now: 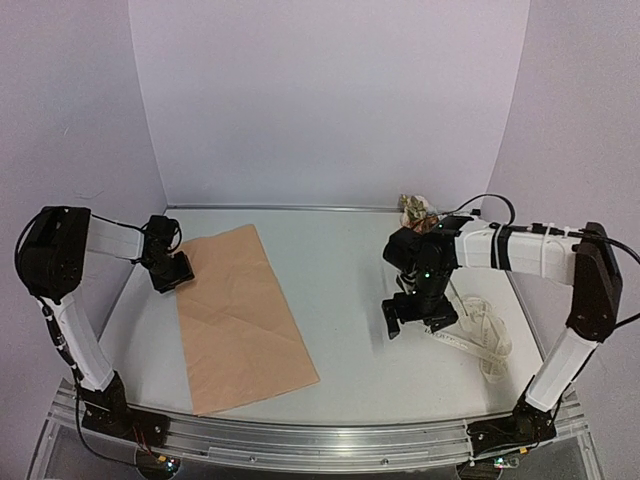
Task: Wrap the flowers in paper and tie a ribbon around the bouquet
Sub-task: Move the folded wrapping paper to the center of the board, then unfold the folded wrapping paper at the center of the board.
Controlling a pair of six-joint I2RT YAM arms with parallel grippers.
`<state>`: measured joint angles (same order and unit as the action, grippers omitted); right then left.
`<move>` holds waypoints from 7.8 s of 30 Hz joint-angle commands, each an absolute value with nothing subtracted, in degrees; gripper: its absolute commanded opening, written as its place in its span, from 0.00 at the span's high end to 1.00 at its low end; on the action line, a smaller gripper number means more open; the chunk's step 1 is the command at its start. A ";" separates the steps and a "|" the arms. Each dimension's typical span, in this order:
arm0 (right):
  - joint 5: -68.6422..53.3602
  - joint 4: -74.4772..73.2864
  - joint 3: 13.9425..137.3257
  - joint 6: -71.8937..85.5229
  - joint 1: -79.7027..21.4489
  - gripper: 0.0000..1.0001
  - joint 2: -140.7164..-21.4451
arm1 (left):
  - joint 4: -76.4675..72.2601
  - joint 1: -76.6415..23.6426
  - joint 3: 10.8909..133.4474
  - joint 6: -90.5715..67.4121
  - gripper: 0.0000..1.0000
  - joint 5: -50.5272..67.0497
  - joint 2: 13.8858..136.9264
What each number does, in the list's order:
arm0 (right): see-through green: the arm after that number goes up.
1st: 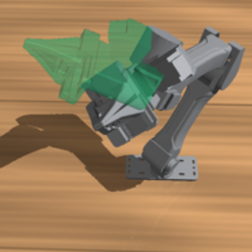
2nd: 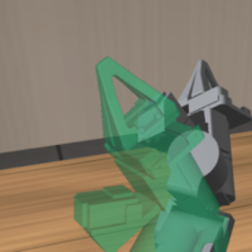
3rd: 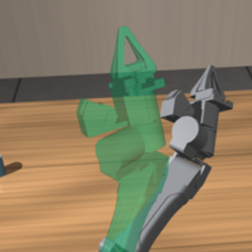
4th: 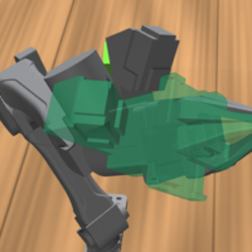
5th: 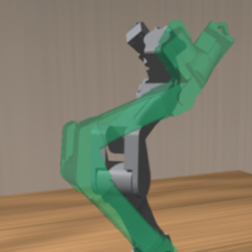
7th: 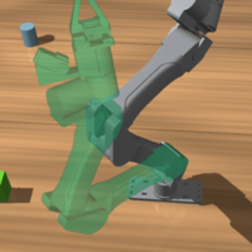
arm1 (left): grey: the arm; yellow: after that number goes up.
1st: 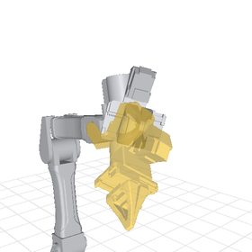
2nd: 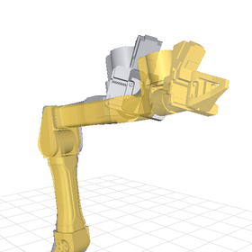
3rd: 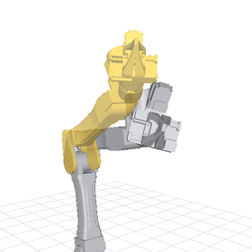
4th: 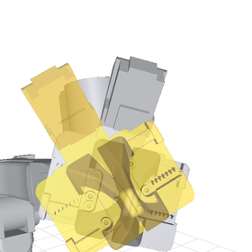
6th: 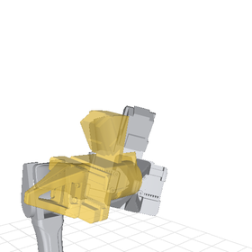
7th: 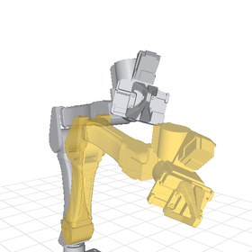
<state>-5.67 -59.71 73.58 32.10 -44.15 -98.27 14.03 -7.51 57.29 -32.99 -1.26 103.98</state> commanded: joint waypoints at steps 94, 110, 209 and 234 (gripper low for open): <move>-22.06 -32.70 81.58 57.91 -50.62 0.49 -122.23 | 7.63 -18.47 42.45 -35.67 0.42 29.29 95.27; -22.51 -31.47 82.21 59.06 -50.62 0.50 -123.41 | 9.93 -18.46 45.33 -36.92 0.82 32.75 90.99; -22.59 -36.67 81.48 50.24 -55.42 0.32 -112.10 | 39.25 -40.34 81.63 -35.96 1.00 20.86 88.72; -15.47 -46.24 84.42 35.09 -54.51 0.09 -88.85 | 45.41 -49.76 100.88 -36.72 1.00 16.68 108.60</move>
<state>-16.28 -45.20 81.21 37.39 -53.58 -88.68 43.71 -49.16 97.57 -36.18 18.13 107.61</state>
